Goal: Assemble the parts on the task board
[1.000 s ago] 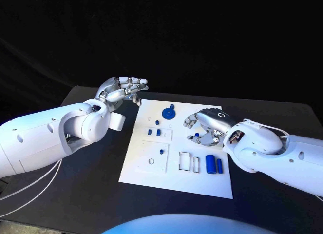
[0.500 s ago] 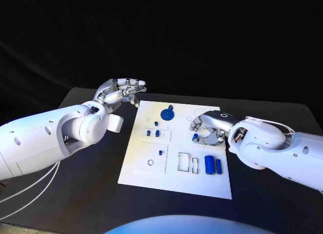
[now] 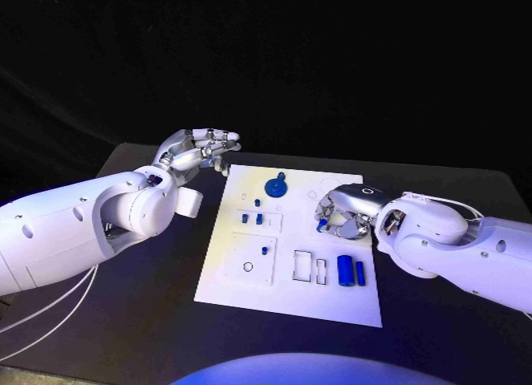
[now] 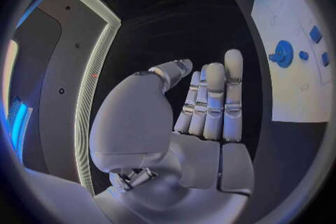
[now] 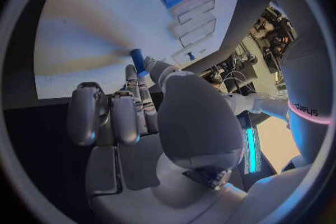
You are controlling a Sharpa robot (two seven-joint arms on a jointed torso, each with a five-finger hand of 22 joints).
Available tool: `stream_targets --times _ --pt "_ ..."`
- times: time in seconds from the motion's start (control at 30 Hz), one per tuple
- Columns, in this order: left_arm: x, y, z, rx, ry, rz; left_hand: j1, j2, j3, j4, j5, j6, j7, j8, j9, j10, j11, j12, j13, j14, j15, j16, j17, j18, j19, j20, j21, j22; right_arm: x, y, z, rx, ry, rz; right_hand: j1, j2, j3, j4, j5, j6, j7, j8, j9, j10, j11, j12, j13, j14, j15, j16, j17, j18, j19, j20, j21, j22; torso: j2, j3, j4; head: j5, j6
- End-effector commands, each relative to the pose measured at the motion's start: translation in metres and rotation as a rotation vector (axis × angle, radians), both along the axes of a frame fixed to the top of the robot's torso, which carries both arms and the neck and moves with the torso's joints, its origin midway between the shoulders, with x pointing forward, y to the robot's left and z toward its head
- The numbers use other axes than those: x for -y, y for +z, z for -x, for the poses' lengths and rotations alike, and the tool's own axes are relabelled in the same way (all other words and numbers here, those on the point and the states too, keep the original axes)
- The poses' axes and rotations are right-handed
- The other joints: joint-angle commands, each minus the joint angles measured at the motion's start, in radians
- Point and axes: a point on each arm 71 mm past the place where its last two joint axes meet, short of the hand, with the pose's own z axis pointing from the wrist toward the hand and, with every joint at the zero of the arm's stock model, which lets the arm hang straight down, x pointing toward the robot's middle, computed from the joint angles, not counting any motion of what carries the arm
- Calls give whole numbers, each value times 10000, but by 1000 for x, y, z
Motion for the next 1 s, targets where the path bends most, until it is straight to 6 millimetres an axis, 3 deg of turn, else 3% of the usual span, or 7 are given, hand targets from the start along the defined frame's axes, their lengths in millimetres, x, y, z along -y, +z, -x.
stream_targets --times 0.03,0.63,1.0 --pt "2 1 1 11 -162 96 50 47 -24 -31 39 -87 9 63 -11 -61 -14 69 11 -92 2 -60 -11 61 47 5 -68 -18 -2 0 1 42 32 -27 70 45 334 -16 -94 222 -36 101 49 251 -49 50 -21 280 -81 49 12 -173 106 -23 166 1363 -2 6 -1 1 -3" --pt "2 1 1 -5 -154 87 50 47 -24 -31 39 -87 9 63 -11 -61 -14 69 11 -92 2 -60 -11 61 47 5 -68 -18 -2 0 1 726 -221 114 -60 36 1138 -167 -309 538 -101 264 202 632 -129 -218 -116 291 -137 89 9 -216 188 -93 375 1503 -6 6 -5 1 -55" --pt "2 0 0 -8 -142 83 50 47 -24 -31 39 -87 9 63 -11 -61 -14 69 11 -92 2 -60 -11 61 47 5 -68 -18 -6 24 13 1594 -32 -674 -122 -24 1368 -284 -264 625 -123 349 288 817 -160 -267 -117 298 -161 107 9 -258 270 -113 583 1609 -19 -7 -6 -3 -35"
